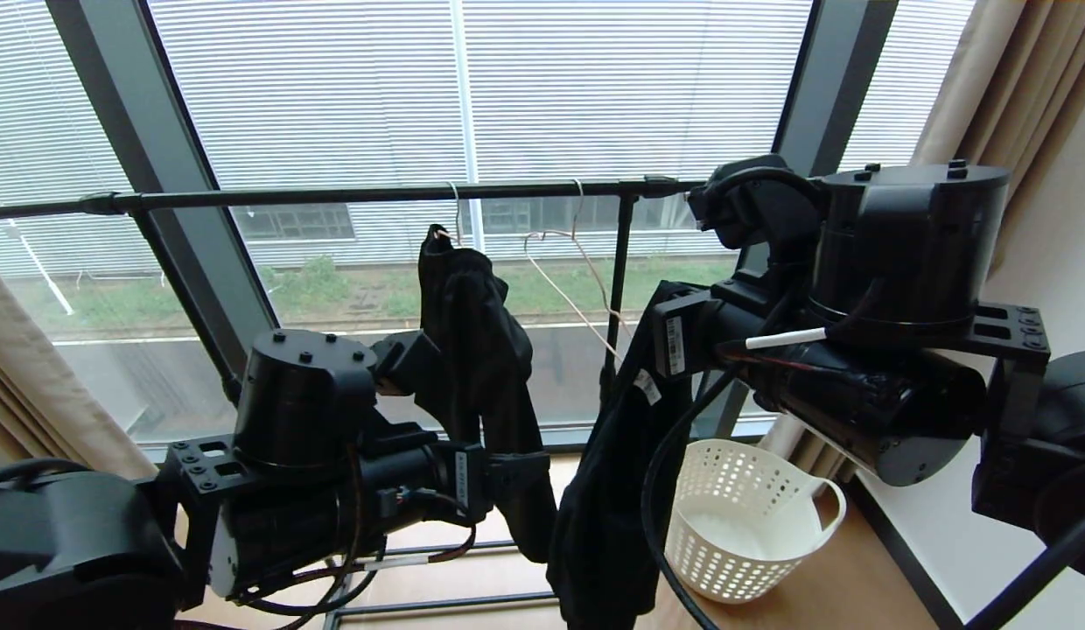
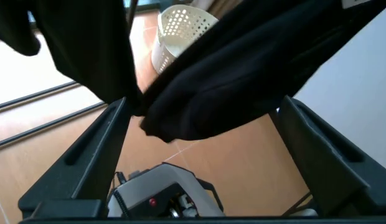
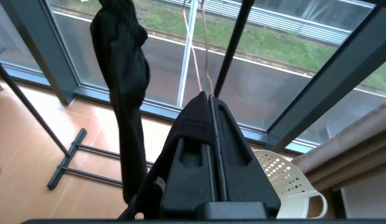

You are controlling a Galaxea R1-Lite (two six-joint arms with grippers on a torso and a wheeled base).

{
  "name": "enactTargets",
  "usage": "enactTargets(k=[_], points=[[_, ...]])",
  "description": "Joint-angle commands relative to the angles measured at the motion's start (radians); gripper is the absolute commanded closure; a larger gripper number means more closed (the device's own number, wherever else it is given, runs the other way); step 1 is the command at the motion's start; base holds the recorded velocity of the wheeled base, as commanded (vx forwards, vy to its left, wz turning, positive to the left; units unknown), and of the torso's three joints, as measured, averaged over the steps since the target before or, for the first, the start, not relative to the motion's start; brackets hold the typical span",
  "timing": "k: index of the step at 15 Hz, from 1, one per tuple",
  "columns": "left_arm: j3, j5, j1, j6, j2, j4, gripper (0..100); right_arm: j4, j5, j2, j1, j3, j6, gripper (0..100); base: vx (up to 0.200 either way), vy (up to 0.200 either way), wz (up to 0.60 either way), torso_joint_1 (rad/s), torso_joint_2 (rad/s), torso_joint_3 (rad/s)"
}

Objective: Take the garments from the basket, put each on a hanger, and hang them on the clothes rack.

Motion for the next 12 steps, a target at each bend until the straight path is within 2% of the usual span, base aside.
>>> enactTargets(k=[1, 5, 12], points=[[-0.025, -0.001, -0.041, 0.000, 0.072, -0.018, 0, -0.001, -0.002, 0.017, 0.013, -0.002, 0.003, 100, 0.000, 0.000, 0.00, 0.000, 0.00, 0.000], [-0.048, 0.012, -0.097, 0.000, 0.179, -0.114, 0, 0.000, -0.006, 0.014, 0.034, 0.011, 0.006, 100, 0.000, 0.000, 0.00, 0.000, 0.00, 0.000], [-0.139, 0.030, -0.118, 0.000, 0.280, -0.124, 0, -0.001, -0.006, 0.005, 0.053, 0.031, 0.006, 100, 0.000, 0.000, 0.00, 0.000, 0.00, 0.000]])
